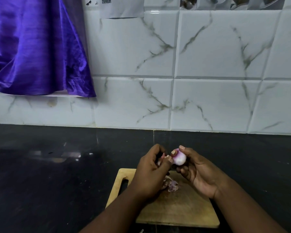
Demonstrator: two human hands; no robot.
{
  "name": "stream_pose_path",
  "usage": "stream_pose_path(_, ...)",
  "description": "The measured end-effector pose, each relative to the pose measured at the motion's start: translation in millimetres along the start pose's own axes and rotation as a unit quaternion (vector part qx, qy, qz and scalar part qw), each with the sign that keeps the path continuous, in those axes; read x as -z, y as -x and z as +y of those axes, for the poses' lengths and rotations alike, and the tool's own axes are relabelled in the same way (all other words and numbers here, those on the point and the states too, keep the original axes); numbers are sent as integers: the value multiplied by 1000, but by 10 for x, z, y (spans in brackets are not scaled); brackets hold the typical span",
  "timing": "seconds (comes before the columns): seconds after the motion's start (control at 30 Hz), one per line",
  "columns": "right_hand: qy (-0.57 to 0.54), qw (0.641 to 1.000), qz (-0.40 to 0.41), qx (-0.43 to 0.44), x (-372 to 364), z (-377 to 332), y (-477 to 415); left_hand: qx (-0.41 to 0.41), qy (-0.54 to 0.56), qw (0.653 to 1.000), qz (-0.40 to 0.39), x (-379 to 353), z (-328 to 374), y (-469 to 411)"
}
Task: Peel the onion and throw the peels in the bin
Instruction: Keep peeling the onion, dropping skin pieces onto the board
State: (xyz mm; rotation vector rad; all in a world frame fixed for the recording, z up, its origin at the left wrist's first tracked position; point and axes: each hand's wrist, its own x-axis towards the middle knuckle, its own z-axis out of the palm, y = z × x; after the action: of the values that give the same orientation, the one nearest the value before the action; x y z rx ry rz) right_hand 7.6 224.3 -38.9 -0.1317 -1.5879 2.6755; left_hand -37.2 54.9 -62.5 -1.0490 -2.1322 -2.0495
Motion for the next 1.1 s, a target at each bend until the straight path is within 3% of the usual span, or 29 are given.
stream_pose_path(0.57, 83, 995, -4, 48, 45, 65, -53, -91, -176, 972, 128, 42, -109, -45)
stream_pose_path(0.83, 71, 997, 1, 38, 34, 74, -59, -112, -236, 957, 126, 18, -81, -30)
stream_pose_path(1.1, 10, 1000, 4, 16, 29, 15, -23, -133, -222, 955, 141, 56, -89, -50)
